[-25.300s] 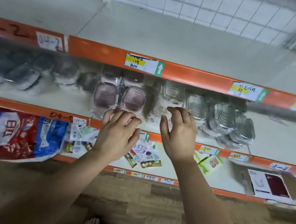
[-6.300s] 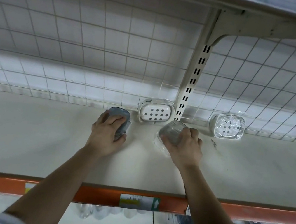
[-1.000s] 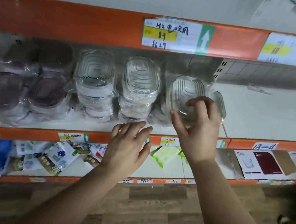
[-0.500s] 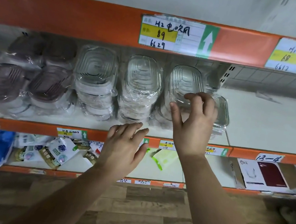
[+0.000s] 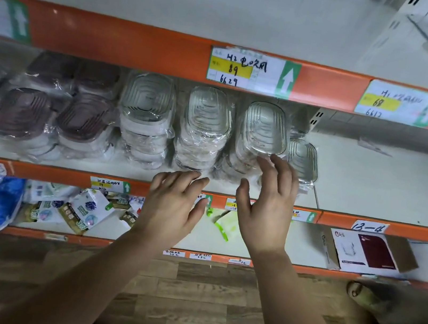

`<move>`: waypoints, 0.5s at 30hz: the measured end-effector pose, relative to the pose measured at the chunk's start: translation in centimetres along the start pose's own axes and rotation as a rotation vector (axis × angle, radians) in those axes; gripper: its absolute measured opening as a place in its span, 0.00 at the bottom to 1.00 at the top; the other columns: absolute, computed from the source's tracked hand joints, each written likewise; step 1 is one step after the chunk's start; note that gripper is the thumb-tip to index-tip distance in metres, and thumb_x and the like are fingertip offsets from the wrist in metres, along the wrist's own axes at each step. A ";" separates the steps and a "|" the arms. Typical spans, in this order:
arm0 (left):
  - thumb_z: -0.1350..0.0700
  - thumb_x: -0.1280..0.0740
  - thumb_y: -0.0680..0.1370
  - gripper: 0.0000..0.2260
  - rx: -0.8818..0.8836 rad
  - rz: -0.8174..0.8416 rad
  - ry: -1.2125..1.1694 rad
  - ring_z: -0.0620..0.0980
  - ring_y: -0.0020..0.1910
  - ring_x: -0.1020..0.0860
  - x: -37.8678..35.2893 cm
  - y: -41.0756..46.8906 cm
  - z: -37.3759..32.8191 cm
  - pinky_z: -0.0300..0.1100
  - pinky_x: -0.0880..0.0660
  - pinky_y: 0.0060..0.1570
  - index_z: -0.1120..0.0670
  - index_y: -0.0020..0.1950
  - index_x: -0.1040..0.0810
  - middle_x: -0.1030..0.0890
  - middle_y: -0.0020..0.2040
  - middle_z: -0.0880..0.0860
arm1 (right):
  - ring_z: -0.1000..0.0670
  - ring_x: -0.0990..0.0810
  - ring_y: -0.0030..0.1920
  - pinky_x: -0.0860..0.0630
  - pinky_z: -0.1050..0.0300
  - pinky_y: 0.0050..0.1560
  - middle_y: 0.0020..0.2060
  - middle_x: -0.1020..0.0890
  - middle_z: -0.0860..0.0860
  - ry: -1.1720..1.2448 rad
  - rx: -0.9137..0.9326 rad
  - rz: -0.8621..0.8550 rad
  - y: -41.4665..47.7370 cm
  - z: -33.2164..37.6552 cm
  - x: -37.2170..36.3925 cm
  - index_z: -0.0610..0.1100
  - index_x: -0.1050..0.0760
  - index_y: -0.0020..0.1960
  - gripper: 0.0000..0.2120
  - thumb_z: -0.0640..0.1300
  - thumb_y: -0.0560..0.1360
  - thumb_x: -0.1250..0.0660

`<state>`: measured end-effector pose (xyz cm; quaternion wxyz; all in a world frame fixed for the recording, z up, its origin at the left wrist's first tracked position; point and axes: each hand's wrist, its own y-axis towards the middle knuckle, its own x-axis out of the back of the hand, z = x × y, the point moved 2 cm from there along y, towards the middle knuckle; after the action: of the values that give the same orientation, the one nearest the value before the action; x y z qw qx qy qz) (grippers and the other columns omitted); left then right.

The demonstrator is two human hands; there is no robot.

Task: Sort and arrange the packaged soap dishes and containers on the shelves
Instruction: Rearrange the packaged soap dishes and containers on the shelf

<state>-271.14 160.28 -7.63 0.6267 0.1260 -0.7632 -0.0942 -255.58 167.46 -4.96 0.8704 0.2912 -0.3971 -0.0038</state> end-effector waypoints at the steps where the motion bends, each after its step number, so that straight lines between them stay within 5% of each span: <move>1: 0.48 0.43 0.79 0.19 -0.004 -0.011 0.004 0.55 0.56 0.21 0.5 -0.1 -0.1 0.51 0.28 0.57 0.56 0.61 0.20 0.19 0.59 0.53 | 0.35 0.31 0.65 0.33 0.40 0.66 0.63 0.26 0.40 0.001 -0.008 0.005 -0.4 0.2 0.4 0.37 0.26 0.63 0.19 0.39 0.73 0.33; 10: 0.49 0.41 0.78 0.15 -0.010 -0.047 0.042 0.54 0.51 0.21 8.4 -3.2 0.2 0.50 0.31 0.55 0.54 0.55 0.19 0.19 0.52 0.51 | 0.42 0.28 0.55 0.32 0.52 0.58 0.52 0.22 0.43 0.001 0.039 0.089 -3.1 6.6 4.0 0.38 0.23 0.59 0.15 0.40 0.73 0.33; 15: 0.50 0.42 0.79 0.14 0.022 -0.099 0.084 0.55 0.47 0.22 14.2 -5.7 2.5 0.50 0.32 0.54 0.55 0.51 0.20 0.20 0.47 0.52 | 0.42 0.27 0.52 0.32 0.51 0.54 0.50 0.22 0.44 0.014 0.076 0.112 -3.3 12.1 5.4 0.39 0.23 0.58 0.14 0.43 0.75 0.37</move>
<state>-275.72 150.42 3.36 0.6512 0.1743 -0.7303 -0.1110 -259.48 157.31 3.32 0.8602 0.3015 -0.4067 0.0621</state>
